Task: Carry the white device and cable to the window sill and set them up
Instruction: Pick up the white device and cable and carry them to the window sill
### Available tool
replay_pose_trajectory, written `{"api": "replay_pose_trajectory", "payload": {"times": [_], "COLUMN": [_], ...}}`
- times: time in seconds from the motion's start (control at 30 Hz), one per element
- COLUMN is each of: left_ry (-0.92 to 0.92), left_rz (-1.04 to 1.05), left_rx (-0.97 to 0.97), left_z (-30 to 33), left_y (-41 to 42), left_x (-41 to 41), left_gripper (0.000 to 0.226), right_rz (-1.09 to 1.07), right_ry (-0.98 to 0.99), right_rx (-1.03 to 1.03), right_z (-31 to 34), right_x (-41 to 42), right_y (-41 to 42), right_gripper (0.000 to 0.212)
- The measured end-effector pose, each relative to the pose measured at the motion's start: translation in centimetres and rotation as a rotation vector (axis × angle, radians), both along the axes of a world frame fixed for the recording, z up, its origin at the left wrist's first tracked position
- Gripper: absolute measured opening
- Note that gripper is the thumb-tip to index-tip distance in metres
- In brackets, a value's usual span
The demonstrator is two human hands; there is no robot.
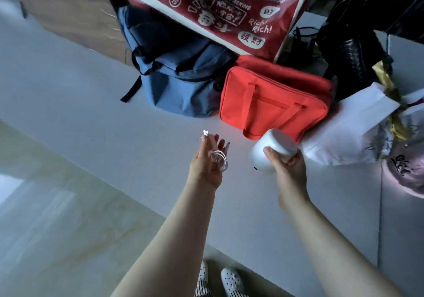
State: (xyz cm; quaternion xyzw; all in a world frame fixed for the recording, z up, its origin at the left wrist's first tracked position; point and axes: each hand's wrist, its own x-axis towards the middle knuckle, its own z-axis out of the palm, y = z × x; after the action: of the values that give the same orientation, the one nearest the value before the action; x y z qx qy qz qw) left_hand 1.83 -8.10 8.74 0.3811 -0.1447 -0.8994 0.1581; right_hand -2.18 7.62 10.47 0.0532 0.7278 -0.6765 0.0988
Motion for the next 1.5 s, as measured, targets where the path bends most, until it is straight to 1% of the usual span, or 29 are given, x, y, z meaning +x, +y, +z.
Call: {"api": "replay_pose_trajectory", "payload": {"times": [0.07, 0.2, 0.3, 0.4, 0.53, 0.6, 0.73, 0.9, 1.03, 1.2, 1.37, 1.5], "left_ry": [-0.006, -0.025, -0.014, -0.016, -0.030, -0.033, -0.069, -0.080, -0.080, -0.144, -0.168, -0.203], "left_rz": [0.039, 0.145, 0.261, 0.353, 0.469, 0.520, 0.581, 0.744, 0.843, 0.876, 0.868, 0.862], "left_rx": [-0.018, -0.010, 0.000, -0.004, -0.021, -0.044, -0.086, -0.086, -0.110, -0.164, -0.145, -0.129], "left_z": [1.0, 3.7, 5.4, 6.5, 6.9, 7.1, 7.3, 8.3, 9.6, 10.2, 9.5, 9.3], "left_y": [-1.5, -4.3, -6.1, -7.5, -9.0, -9.9, -11.9, -14.5, -17.3, -22.9, -28.0, -32.0], "left_x": [0.9, 4.2, 7.2, 10.5, 15.3, 17.9, 23.6, 30.6, 35.7, 41.2, 45.7, 49.3], "left_gripper": [0.032, 0.024, 0.022, 0.021, 0.022, 0.022, 0.024, 0.023, 0.019, 0.019, 0.020, 0.022], "right_rz": [0.061, 0.209, 0.321, 0.438, 0.579, 0.653, 0.784, 0.912, 1.004, 1.092, 1.137, 1.139], "right_ry": [-0.035, -0.142, -0.167, -0.168, -0.205, -0.217, -0.233, -0.248, -0.259, -0.240, -0.251, -0.259], "right_rx": [-0.039, -0.087, -0.106, -0.106, -0.096, -0.077, -0.053, -0.055, -0.086, -0.063, -0.044, -0.036], "right_z": [0.8, 2.2, 3.1, 3.9, 4.9, 5.4, 6.4, 8.1, 9.9, 10.4, 9.4, 9.1], "right_x": [-0.2, -0.2, 0.4, 1.7, 4.0, 5.5, 9.5, 15.3, 20.2, 26.4, 31.6, 34.6], "right_y": [-1.6, -5.2, -8.0, -10.7, -14.5, -16.5, -20.6, -25.8, -30.6, -37.4, -43.3, -47.5], "right_gripper": [0.046, 0.051, 0.042, 0.045, 0.028, 0.031, 0.044, 0.048, 0.046, 0.051, 0.038, 0.036]}}
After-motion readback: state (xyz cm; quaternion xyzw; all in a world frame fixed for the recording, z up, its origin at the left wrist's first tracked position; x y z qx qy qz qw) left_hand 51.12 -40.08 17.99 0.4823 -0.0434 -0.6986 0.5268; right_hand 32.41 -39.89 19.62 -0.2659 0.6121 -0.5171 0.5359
